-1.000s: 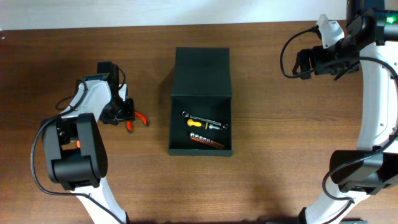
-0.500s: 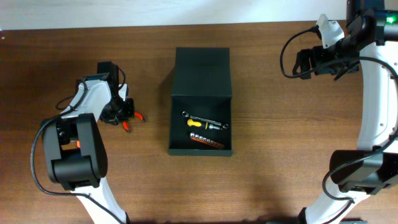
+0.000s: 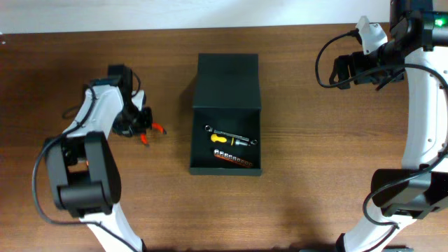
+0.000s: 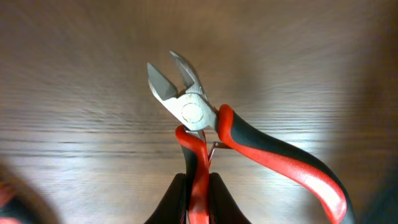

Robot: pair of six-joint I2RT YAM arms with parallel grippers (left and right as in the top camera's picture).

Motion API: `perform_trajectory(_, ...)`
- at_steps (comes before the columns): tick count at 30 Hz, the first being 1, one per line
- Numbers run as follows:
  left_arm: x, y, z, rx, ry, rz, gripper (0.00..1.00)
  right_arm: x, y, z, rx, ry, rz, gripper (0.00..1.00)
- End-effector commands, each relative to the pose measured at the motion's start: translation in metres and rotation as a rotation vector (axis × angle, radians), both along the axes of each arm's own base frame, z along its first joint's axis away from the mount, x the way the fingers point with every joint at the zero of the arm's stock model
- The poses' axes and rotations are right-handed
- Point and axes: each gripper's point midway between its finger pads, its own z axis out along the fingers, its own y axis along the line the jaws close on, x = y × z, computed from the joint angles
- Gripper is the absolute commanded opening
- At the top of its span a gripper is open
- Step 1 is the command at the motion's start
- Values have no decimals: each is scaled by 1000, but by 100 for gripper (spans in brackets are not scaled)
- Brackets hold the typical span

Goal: Pack container
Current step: 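Lower the left gripper onto the small red pliers and grasp them, then carry the red pliers over the box with the left gripper and release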

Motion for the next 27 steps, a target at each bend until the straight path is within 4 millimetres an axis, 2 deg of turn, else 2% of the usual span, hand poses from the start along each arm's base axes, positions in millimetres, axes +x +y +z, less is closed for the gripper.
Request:
perform_trajectory(1,30,-25,108,-6,-284,-114,2,-1,-4,-2,-3,9,-17,99)
perform_trajectory(4,29,-55,162,13,-416,-289,2,-4,-5,-3,-13,21,-20,99)
perform_trajectory(6,22,-82,185,39,-479,-487,2,-7,-10,-3,-40,31,-27,99)
perform_trajectory(8,12,-108,194,60,-508,-674,2,-7,-12,-2,-38,30,-40,99)
perform_trajectory(10,2,-136,194,71,-513,-849,2,-8,-18,0,-43,23,-57,99)
perform_trajectory(13,-12,-176,186,72,-498,-1065,2,-12,-43,5,-58,17,-168,99)
perform_trajectory(15,-17,-192,177,63,-479,-1124,2,-16,-57,8,-53,11,-223,99)
perform_trajectory(19,-22,-209,148,35,-393,-1192,2,-22,-79,12,-20,2,-317,99)
perform_trajectory(27,-33,-235,81,-144,-213,-1250,2,-23,-89,14,15,-10,-347,99)
